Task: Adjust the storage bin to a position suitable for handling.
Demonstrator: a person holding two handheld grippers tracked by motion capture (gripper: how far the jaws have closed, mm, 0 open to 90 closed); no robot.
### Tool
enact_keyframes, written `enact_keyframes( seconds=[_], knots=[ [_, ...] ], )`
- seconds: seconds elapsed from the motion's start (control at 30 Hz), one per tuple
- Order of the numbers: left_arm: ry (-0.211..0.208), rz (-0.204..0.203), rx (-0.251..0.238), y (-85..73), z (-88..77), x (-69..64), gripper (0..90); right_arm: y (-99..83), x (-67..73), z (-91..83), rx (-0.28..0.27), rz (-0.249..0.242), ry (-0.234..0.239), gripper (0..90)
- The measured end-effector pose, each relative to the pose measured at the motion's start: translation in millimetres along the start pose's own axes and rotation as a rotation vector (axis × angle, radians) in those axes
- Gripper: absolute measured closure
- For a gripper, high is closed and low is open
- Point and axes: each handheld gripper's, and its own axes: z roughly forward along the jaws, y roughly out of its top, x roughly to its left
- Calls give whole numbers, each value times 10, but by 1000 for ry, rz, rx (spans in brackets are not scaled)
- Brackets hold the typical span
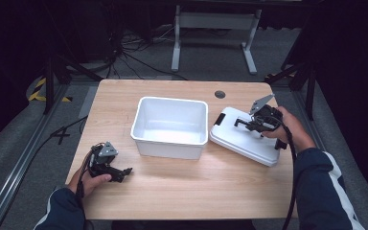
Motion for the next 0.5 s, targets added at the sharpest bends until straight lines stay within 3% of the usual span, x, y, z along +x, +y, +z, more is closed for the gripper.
enact_keyframes(
  seconds=[0.5],
  knots=[
    [4,0,-5,-1,4,-1,4,-86,-5,185,20,9,2,837]
  ],
)
